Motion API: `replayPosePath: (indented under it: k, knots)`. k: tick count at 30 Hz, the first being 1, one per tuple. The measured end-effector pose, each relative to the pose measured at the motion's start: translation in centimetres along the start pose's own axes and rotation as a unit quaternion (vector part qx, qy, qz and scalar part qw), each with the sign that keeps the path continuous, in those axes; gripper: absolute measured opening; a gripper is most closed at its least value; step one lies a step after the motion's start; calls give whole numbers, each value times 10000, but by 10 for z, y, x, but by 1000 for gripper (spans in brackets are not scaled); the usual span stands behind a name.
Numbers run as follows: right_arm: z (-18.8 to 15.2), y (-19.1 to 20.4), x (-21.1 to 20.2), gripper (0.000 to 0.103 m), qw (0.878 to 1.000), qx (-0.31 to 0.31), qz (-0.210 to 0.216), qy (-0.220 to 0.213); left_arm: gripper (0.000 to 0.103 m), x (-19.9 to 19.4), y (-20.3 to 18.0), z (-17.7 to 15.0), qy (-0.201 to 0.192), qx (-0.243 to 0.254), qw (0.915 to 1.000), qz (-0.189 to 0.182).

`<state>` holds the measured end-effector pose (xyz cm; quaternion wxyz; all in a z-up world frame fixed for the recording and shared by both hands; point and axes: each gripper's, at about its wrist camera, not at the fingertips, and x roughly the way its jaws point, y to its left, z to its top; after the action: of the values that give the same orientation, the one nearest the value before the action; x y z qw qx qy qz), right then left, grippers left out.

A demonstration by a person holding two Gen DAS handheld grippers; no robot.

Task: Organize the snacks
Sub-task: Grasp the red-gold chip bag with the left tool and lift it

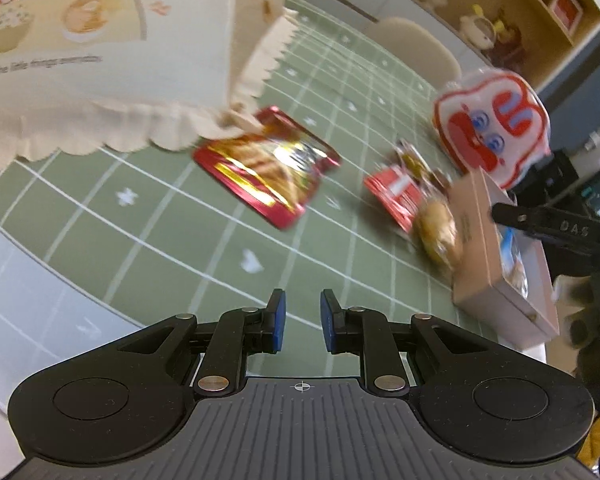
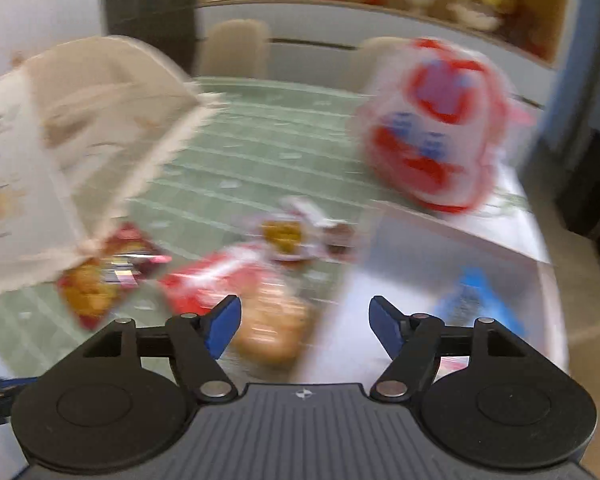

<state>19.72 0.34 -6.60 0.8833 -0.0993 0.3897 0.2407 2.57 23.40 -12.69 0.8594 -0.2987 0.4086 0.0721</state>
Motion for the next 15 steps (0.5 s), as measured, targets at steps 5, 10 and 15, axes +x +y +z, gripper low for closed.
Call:
replayPosePath:
  k: [5,10,15]
  knots:
    - [8,48,37,71,9968,-101,725,310,22,-1,24,20,-26,-20,9999,-158]
    - [33,94,87,71,9900,-136,1314,491,22,-9,46,32,-123,-116,9998,-60]
    - [56,131,147,71,9839,-115,1607,775,22,-14,67,25,-7,-238,9997,-21]
